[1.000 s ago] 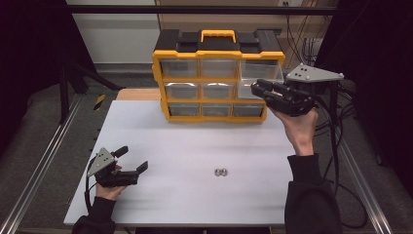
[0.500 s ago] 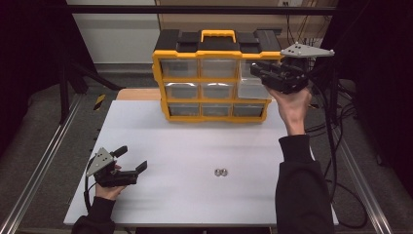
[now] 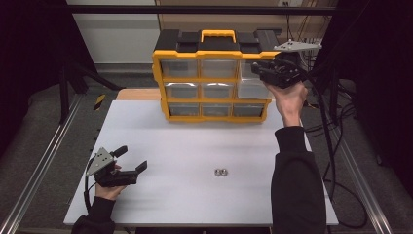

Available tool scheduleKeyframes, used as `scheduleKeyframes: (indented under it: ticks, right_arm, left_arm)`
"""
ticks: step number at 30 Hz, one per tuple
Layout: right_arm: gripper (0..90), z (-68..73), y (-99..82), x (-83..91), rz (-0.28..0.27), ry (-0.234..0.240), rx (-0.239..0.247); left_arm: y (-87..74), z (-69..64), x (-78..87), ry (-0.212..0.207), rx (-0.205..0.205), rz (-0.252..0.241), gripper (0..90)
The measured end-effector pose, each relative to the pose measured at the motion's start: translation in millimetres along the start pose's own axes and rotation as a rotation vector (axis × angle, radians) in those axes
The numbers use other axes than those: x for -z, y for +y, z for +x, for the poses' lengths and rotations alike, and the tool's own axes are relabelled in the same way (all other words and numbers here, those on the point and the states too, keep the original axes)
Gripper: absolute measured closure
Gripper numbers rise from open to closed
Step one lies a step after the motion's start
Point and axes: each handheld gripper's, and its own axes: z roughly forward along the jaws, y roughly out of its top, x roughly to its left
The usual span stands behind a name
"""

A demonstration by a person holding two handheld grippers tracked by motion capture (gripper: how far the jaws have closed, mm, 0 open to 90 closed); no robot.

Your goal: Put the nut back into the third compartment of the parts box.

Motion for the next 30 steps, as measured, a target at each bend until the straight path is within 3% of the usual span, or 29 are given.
scheduleKeyframes:
  ticks: [12,22,30]
  right_arm:
    - [70.0,-2.0,-6.0,-8.3,0.090,-0.044,0.014]
    - [69.4,-3.3,-6.0,-9.8,0.105,-0.056,0.001]
    - [63.6,-3.3,-5.2,-5.5,0.065,-0.057,-0.002]
  left_arm:
    - [-0.1,0.0,-0.4,0.000,0.000,0.002,1.8]
    - [0.0,0.3,0.0,0.002,0.000,0.001,1.8]
    - [0.1,0.8,0.2,0.002,0.001,0.001,1.9]
